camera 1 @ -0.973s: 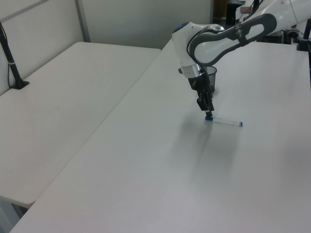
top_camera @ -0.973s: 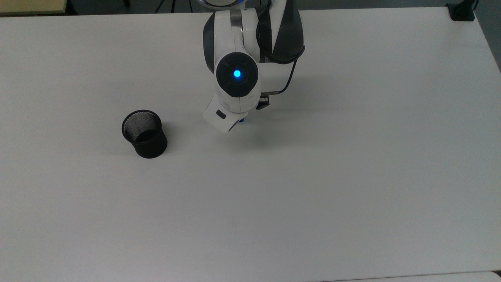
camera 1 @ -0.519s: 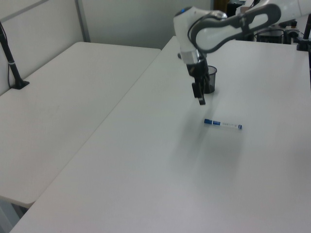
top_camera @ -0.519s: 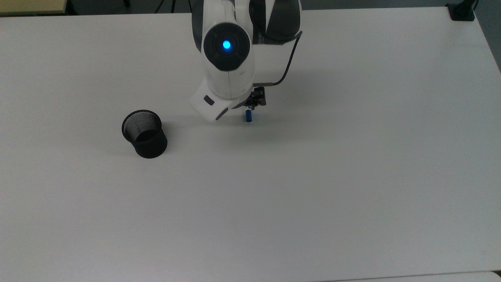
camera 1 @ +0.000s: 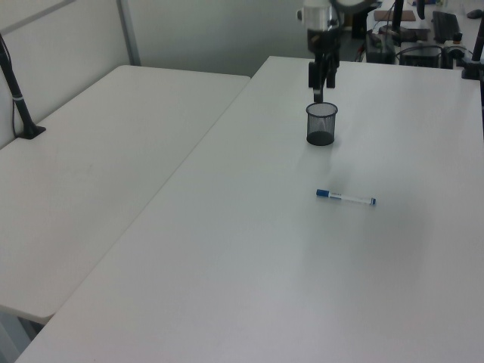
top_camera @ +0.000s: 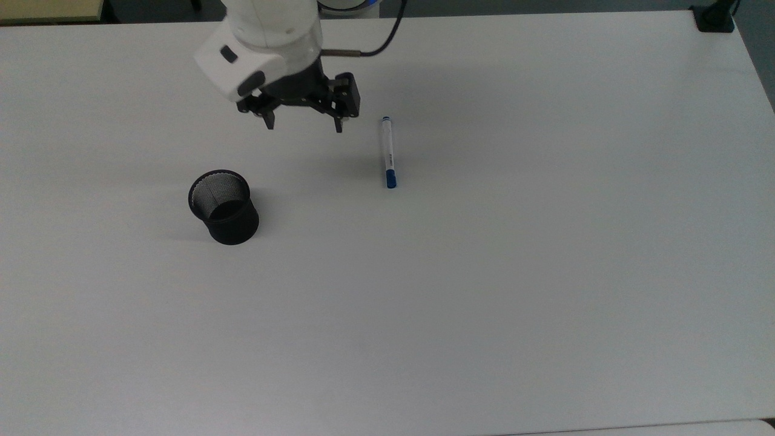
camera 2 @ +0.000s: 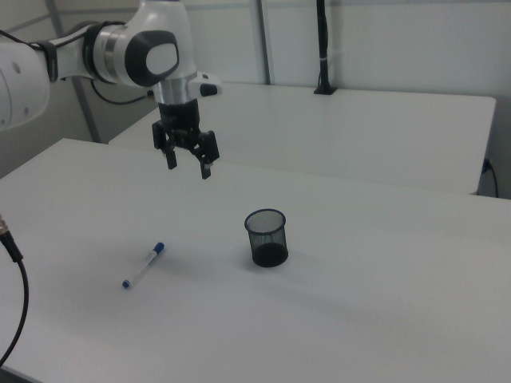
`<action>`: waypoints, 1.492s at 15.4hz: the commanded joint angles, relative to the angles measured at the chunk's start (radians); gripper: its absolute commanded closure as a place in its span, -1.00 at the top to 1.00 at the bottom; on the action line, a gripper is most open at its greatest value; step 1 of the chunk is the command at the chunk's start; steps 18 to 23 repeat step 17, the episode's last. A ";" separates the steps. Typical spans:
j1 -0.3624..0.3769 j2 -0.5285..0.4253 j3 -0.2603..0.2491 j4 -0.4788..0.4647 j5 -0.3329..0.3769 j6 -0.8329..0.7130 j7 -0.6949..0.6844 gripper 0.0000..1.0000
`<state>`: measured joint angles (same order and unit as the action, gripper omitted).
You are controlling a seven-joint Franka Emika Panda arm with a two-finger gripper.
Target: Remove the marker
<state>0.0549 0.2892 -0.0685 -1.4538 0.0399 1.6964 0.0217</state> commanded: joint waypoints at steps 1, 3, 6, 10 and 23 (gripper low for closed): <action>-0.039 -0.137 0.000 -0.094 0.002 -0.026 0.018 1.00; -0.049 -0.192 0.000 -0.140 -0.002 -0.049 0.026 1.00; -0.047 -0.240 0.001 -0.198 -0.011 -0.047 0.041 1.00; -0.062 -0.261 0.001 -0.201 -0.008 -0.063 0.055 1.00; -0.104 -0.278 0.000 -0.191 0.003 -0.080 0.058 1.00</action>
